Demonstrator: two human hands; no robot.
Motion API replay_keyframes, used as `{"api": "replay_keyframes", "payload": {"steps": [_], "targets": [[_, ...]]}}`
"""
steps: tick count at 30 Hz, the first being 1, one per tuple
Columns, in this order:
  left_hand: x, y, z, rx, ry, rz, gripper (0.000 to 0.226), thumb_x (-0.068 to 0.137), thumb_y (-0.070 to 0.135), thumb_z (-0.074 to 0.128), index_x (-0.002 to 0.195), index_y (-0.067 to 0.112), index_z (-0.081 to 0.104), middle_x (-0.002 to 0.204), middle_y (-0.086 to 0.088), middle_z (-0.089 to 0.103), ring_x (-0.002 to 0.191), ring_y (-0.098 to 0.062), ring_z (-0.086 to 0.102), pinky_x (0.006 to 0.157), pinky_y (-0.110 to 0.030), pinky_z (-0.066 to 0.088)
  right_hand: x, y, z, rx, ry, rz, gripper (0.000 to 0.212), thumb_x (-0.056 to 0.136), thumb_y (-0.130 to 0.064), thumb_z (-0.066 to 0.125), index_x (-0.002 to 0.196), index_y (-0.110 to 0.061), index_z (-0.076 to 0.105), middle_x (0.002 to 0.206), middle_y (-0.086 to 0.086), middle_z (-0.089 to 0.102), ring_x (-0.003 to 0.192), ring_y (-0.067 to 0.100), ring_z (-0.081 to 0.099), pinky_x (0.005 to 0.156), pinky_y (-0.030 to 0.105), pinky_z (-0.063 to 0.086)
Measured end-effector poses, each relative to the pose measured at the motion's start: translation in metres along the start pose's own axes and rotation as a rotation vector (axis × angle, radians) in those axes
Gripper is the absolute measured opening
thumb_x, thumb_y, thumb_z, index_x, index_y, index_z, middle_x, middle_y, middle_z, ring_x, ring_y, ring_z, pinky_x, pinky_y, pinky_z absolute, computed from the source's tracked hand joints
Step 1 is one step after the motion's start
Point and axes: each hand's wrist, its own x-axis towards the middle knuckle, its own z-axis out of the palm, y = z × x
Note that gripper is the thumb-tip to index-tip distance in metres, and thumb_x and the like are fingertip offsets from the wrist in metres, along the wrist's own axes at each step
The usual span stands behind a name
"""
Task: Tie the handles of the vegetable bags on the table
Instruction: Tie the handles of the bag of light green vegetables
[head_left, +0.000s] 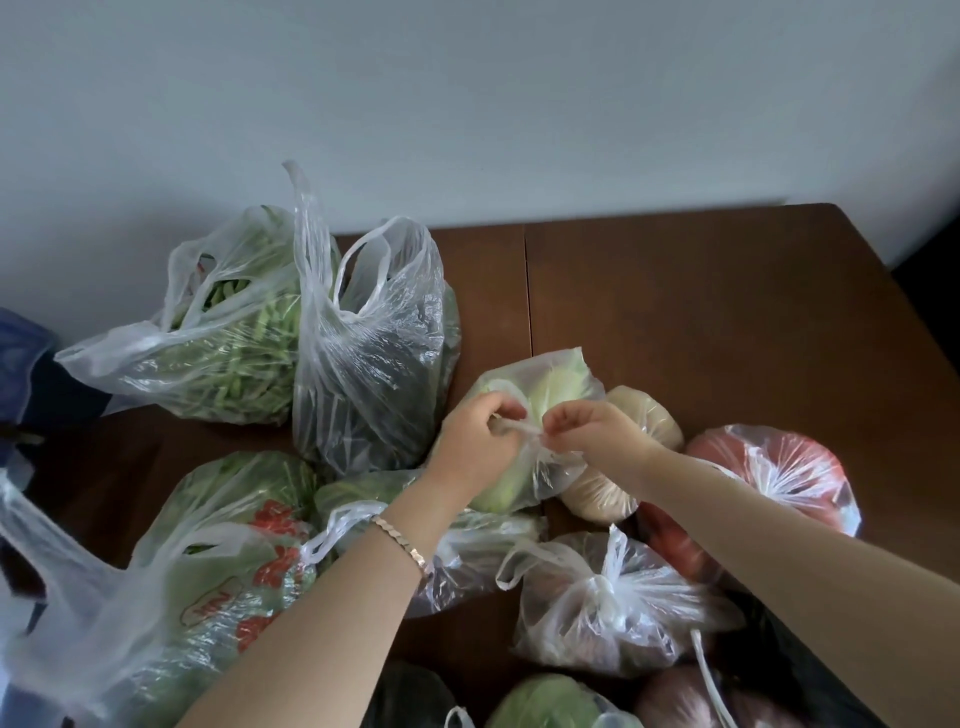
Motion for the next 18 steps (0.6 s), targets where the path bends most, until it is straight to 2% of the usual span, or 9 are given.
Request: {"api": "replay_keyframes", "payload": {"steps": [3, 6, 9, 10, 12, 13, 14, 16, 18], "targets": [[-0.004, -0.002, -0.007, -0.108, -0.083, -0.031, 0.019, 0.081, 0.013, 0.068, 0.1, 0.013, 0.067, 0.098, 0.004, 0.064, 0.092, -0.007, 0.058, 0.083, -0.014, 0.044, 0.003, -0.002, -0.004, -0.014, -0.069, 0.009, 0.026, 0.079, 0.008, 0.061, 0.067, -0.016, 0.062, 0.068, -0.001, 0.058, 0.067, 0.01, 0.052, 0.066, 0.018, 0.042], [-0.01, -0.007, -0.004, -0.099, -0.05, 0.032, 0.022, 0.083, 0.017, 0.068, 0.103, 0.006, 0.069, 0.091, 0.005, 0.063, 0.08, 0.003, 0.056, 0.07, -0.004, 0.042, 0.001, -0.001, -0.005, -0.137, -0.106, -0.055, 0.035, 0.073, 0.014, 0.06, 0.074, -0.019, 0.069, 0.062, -0.012, 0.064, 0.059, 0.003, 0.053, 0.061, 0.014, 0.045], [-0.011, -0.014, 0.006, -0.069, 0.015, 0.02, 0.022, 0.085, 0.022, 0.065, 0.1, 0.006, 0.07, 0.084, 0.003, 0.064, 0.073, 0.002, 0.055, 0.065, -0.005, 0.041, -0.003, 0.005, 0.0, -0.334, 0.017, -0.218, 0.028, 0.076, 0.004, 0.067, 0.082, -0.022, 0.074, 0.065, -0.016, 0.065, 0.059, -0.003, 0.054, 0.062, 0.009, 0.044], [-0.011, -0.015, 0.009, -0.078, 0.018, 0.008, 0.023, 0.086, 0.023, 0.063, 0.099, 0.006, 0.07, 0.082, 0.002, 0.064, 0.07, 0.0, 0.055, 0.063, -0.007, 0.041, -0.004, 0.008, 0.002, -0.409, 0.081, -0.292, 0.023, 0.077, 0.0, 0.068, 0.084, -0.02, 0.075, 0.073, -0.012, 0.068, 0.066, -0.002, 0.056, 0.069, 0.013, 0.046], [-0.011, -0.015, 0.013, -0.127, 0.011, -0.033, 0.024, 0.087, 0.025, 0.062, 0.099, 0.006, 0.07, 0.078, 0.002, 0.064, 0.07, -0.007, 0.055, 0.064, -0.012, 0.041, -0.001, 0.017, 0.001, -0.615, 0.173, -0.549, 0.012, 0.079, -0.005, 0.067, 0.085, -0.012, 0.075, 0.079, 0.001, 0.071, 0.074, 0.013, 0.062, 0.074, 0.028, 0.051], [-0.01, -0.015, 0.013, -0.159, 0.002, -0.061, 0.024, 0.087, 0.025, 0.062, 0.099, 0.005, 0.069, 0.078, 0.002, 0.063, 0.071, -0.008, 0.055, 0.065, -0.014, 0.042, 0.001, 0.022, 0.001, -0.73, 0.194, -0.684, 0.009, 0.078, -0.008, 0.066, 0.082, -0.008, 0.074, 0.076, 0.006, 0.071, 0.071, 0.021, 0.063, 0.069, 0.034, 0.053], [-0.01, -0.015, 0.014, -0.189, -0.007, -0.087, 0.023, 0.087, 0.024, 0.062, 0.098, 0.005, 0.069, 0.076, 0.002, 0.063, 0.071, -0.007, 0.054, 0.066, -0.016, 0.042, 0.004, 0.025, 0.0, -0.824, 0.209, -0.779, 0.008, 0.076, -0.01, 0.066, 0.077, -0.004, 0.071, 0.071, 0.008, 0.069, 0.065, 0.025, 0.063, 0.062, 0.033, 0.054], [-0.008, -0.016, 0.014, -0.24, -0.018, -0.137, 0.019, 0.087, 0.021, 0.063, 0.092, 0.004, 0.07, 0.067, 0.005, 0.06, 0.065, -0.008, 0.051, 0.066, -0.022, 0.041, 0.009, 0.026, -0.002, -0.99, 0.242, -0.89, 0.011, 0.072, -0.011, 0.07, 0.07, -0.003, 0.064, 0.065, 0.007, 0.064, 0.054, 0.023, 0.06, 0.049, 0.023, 0.049], [-0.006, -0.018, 0.014, -0.302, -0.019, -0.186, 0.011, 0.087, 0.017, 0.063, 0.084, 0.007, 0.069, 0.054, 0.013, 0.056, 0.06, -0.009, 0.047, 0.065, -0.028, 0.039, 0.012, 0.024, -0.003, -1.103, 0.266, -0.954, 0.015, 0.07, -0.012, 0.074, 0.067, -0.006, 0.061, 0.065, 0.004, 0.062, 0.052, 0.02, 0.059, 0.041, 0.02, 0.042]]}}
